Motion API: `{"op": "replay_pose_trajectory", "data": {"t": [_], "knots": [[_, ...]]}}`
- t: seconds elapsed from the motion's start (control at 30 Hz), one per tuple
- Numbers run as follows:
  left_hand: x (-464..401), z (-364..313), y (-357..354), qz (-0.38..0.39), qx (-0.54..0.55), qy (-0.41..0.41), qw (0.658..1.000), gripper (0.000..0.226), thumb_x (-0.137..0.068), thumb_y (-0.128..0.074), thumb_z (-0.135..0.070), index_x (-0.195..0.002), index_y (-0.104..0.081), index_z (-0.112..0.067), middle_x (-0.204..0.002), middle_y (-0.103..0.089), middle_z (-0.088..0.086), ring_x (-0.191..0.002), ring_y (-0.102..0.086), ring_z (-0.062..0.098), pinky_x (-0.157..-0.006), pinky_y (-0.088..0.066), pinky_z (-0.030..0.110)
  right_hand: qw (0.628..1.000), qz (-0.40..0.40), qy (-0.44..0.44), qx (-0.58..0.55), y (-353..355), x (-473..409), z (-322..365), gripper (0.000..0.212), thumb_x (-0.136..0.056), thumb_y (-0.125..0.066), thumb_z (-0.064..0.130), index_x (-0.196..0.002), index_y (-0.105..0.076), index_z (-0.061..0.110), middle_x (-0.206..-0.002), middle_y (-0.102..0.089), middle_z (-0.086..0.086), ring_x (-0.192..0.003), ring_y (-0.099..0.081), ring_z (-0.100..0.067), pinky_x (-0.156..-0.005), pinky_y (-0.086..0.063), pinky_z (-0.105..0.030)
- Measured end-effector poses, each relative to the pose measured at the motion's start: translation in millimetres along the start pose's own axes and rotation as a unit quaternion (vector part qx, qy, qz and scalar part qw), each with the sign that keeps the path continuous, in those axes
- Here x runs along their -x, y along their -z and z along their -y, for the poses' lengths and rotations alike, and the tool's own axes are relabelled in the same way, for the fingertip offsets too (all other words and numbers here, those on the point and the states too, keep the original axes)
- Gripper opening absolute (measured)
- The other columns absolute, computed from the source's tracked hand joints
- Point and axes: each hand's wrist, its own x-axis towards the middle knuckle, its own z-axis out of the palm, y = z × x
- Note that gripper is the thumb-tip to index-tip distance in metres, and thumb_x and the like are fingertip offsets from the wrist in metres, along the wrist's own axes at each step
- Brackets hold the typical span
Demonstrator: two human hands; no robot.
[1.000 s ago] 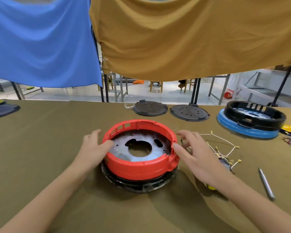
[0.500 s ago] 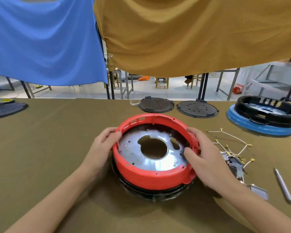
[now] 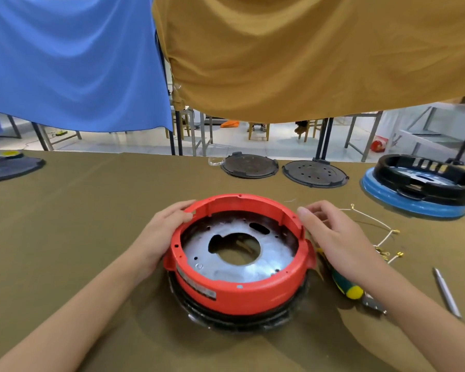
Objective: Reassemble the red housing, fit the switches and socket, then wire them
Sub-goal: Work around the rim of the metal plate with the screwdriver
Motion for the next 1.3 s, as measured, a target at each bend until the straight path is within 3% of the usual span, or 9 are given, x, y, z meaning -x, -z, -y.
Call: {"op": "replay_pose_trajectory", "data": {"t": [0.23,0.4,0.47,0.53,0.63,0.8,0.97,1.17,1.3], "knots": [[-4,-3,2,-0.102,-0.072,0.016,0.992,0.037,-0.073,-0.057,-0.027,-0.108,-0.067,-0.028,-0.077,-0.068,-0.008,-0.06,-0.059,0.007,-0.06,-0.045,0.027,0.992,0.092,-0.021,-0.081,-16,7,-4,0.028,-0.09,-0.06,0.051,-0.115,-0.054,0.041,-0.107,-0.062,0.02,-0.098,-0.059,0.006,-0.081,-0.049,-0.021],[-5,-13,-1,-0.024,-0.146,0.076,0.986,0.036,-0.075,-0.051,-0.043,-0.103,-0.066,-0.026,-0.075,-0.059,-0.001,-0.064,-0.054,0.017,-0.064,-0.04,0.028,0.994,0.066,-0.033,-0.083,-12,1,-11,0.024,-0.093,-0.061,0.041,-0.11,-0.05,0.053,-0.108,-0.057,0.031,-0.094,-0.051,0.024,-0.074,-0.041,-0.01],[-3,-8,-1,-0.023,-0.146,0.049,0.988,0.04,-0.075,-0.054,-0.052,-0.108,-0.065,-0.031,-0.104,-0.06,0.0,-0.09,-0.06,0.018,-0.084,-0.046,0.032,0.994,0.066,-0.034,-0.075,-13,0,-13,0.026,-0.094,-0.06,0.036,-0.109,-0.049,0.054,-0.105,-0.057,0.033,-0.092,-0.051,0.026,-0.071,-0.04,-0.01],[2,-6,-2,-0.017,-0.136,0.02,0.99,0.03,-0.091,-0.058,-0.038,-0.12,-0.062,-0.035,-0.117,-0.06,-0.002,-0.106,-0.059,0.018,-0.094,-0.046,0.033,0.995,0.065,-0.03,-0.064,-14,-1,-15,0.03,-0.095,-0.058,0.033,-0.118,-0.049,0.05,-0.105,-0.058,0.032,-0.092,-0.051,0.025,-0.071,-0.041,-0.01],[2,-6,-4,-0.026,-0.126,0.0,0.992,0.025,-0.093,-0.054,-0.014,-0.107,-0.067,-0.03,-0.087,-0.06,0.0,-0.074,-0.055,0.014,-0.065,-0.041,0.026,0.995,0.062,-0.024,-0.073,-14,-3,-16,0.031,-0.097,-0.056,0.029,-0.121,-0.047,0.047,-0.105,-0.055,0.035,-0.091,-0.05,0.029,-0.065,-0.043,-0.002],[2,-5,-4,-0.036,-0.121,0.013,0.992,0.022,-0.09,-0.053,-0.012,-0.104,-0.063,-0.025,-0.078,-0.053,-0.003,-0.049,-0.046,0.006,-0.053,-0.035,0.025,0.996,0.054,-0.023,-0.074,-14,-1,-14,0.028,-0.098,-0.056,0.034,-0.122,-0.048,0.044,-0.108,-0.054,0.034,-0.092,-0.053,0.024,-0.065,-0.042,0.001],[2,-2,-7,-0.021,-0.097,0.008,0.995,0.029,-0.092,-0.05,-0.013,-0.11,-0.064,-0.03,-0.087,-0.063,-0.002,-0.065,-0.055,0.008,-0.063,-0.041,0.026,0.998,0.05,-0.025,-0.017,-18,1,-15,0.042,-0.093,-0.06,0.037,-0.132,-0.045,0.04,-0.117,-0.047,0.013,-0.104,-0.05,-0.001,-0.08,-0.038,-0.019],[1,0,-8,-0.021,-0.074,0.003,0.997,0.034,-0.071,-0.056,-0.029,-0.105,-0.063,-0.024,-0.079,-0.055,-0.006,-0.063,-0.051,0.009,-0.063,-0.04,0.027,0.994,0.042,-0.057,-0.081,-16,-6,-18,0.045,-0.095,-0.059,0.021,-0.138,-0.049,0.032,-0.105,-0.052,0.034,-0.093,-0.052,0.019,-0.066,-0.042,-0.006],[0,2,-8,-0.009,-0.051,0.009,0.999,0.02,-0.09,-0.056,-0.017,-0.106,-0.063,-0.024,-0.084,-0.059,0.002,-0.066,-0.052,0.014,-0.062,-0.04,0.026,0.997,0.024,-0.05,-0.057,-17,-5,-17,0.04,-0.094,-0.06,0.031,-0.133,-0.052,0.033,-0.109,-0.056,0.028,-0.097,-0.057,0.013,-0.075,-0.043,-0.01]]}}
